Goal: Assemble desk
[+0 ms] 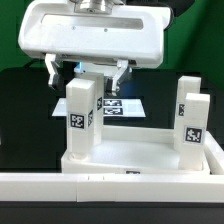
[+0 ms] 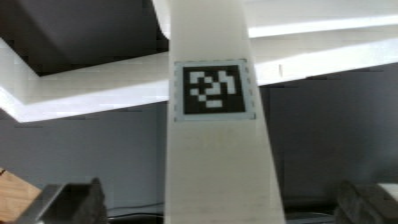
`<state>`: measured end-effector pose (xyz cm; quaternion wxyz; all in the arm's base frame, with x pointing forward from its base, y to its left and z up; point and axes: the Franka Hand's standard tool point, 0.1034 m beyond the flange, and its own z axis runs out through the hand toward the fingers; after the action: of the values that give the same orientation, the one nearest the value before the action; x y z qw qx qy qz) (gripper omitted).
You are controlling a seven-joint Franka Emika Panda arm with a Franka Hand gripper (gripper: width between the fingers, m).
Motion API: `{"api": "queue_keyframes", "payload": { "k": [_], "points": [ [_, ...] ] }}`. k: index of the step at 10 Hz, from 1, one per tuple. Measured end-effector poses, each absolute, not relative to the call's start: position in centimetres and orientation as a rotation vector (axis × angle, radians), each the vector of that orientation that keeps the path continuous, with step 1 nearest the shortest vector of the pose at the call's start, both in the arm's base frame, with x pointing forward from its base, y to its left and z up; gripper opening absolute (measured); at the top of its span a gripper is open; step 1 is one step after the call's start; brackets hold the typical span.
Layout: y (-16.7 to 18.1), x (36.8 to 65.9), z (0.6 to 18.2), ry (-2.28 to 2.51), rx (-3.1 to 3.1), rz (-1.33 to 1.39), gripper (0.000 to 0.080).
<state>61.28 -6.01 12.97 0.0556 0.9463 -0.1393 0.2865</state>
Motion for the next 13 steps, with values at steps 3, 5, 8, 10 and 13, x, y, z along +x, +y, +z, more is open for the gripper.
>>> {"api": "queue_keyframes", "payload": {
  "k": [3, 5, 8, 10, 13],
  "points": [
    [-6.0, 61.3, 13.0, -0.423, 2.872, 0.87, 0.0649],
    [-6.0, 61.3, 13.0, -0.423, 2.872, 0.869, 0.0649],
    [-6.0, 61.4, 13.5, -0.474, 2.981, 0.684, 0.0649],
    [-6.3, 61.4, 13.2, -0.495, 3.011, 0.606, 0.0649],
    [-5.1, 61.1, 12.6, -0.595, 3.156, 0.136, 0.0649]
  ]
}}
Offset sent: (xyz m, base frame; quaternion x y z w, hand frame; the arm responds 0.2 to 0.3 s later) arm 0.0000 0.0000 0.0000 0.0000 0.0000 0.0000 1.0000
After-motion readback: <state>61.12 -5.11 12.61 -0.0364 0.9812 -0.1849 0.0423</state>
